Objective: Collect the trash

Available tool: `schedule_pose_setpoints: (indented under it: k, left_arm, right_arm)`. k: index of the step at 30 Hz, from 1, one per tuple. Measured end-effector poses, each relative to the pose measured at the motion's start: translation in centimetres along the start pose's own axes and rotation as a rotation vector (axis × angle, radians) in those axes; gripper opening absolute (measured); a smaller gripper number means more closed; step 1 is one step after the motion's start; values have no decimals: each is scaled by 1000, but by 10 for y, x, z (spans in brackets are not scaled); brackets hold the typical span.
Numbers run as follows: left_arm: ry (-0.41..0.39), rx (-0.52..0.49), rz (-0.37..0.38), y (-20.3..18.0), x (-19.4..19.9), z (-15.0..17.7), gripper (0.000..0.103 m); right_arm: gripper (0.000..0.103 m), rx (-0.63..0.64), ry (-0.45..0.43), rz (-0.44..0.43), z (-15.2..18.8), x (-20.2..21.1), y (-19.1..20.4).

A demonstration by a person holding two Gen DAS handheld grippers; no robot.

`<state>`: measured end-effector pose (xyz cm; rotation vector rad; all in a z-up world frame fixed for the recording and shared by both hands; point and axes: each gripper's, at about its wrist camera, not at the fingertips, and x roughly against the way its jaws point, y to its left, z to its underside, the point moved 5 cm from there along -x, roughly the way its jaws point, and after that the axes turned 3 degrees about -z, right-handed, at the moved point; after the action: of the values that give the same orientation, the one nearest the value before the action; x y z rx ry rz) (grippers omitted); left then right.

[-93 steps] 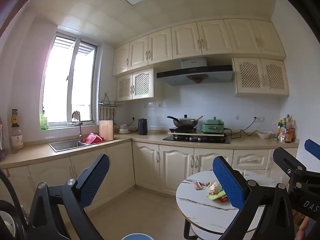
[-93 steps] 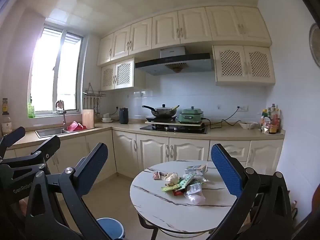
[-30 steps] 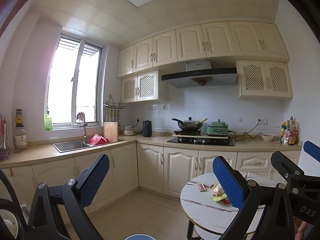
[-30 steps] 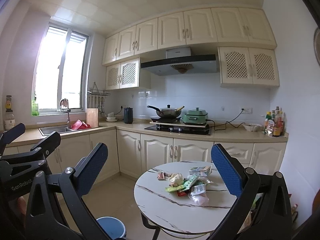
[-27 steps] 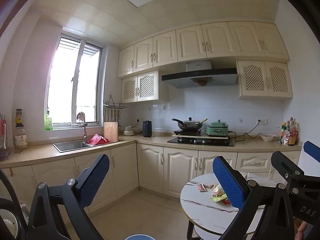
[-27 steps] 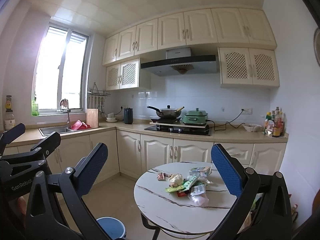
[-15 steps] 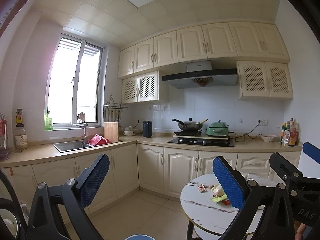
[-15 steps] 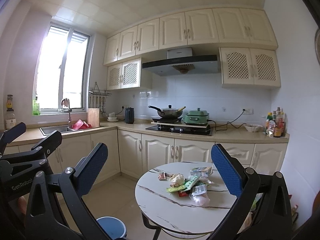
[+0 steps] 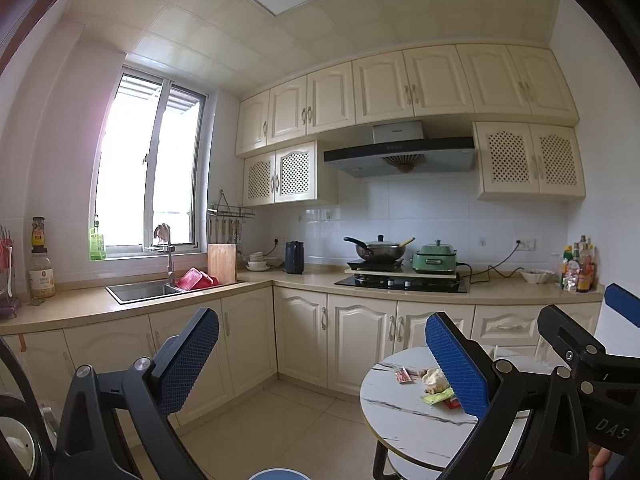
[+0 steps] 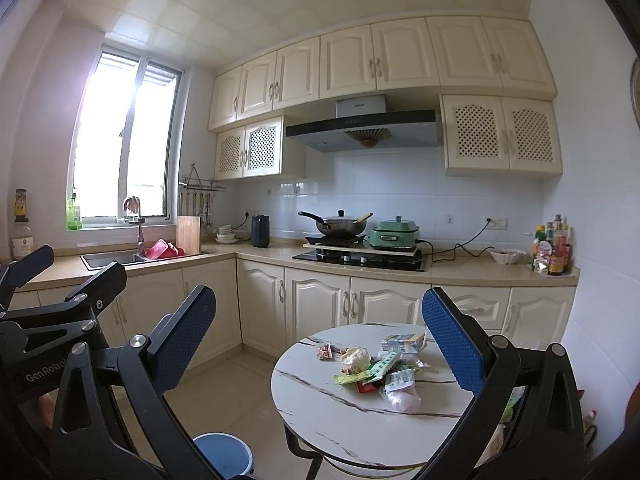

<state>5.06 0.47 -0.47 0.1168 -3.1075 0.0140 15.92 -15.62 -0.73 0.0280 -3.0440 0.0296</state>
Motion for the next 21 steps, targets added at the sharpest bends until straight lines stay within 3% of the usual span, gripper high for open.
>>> schedule_pose_setpoints:
  k: [16, 21]
  left_arm:
    - [16, -5, 4, -4, -8, 3, 103]
    - [-1, 31, -12, -7, -25, 8, 103]
  right_arm:
    - [103, -7, -1, -10, 3, 0, 1]
    - [103, -26, -13, -3, 7, -7, -17]
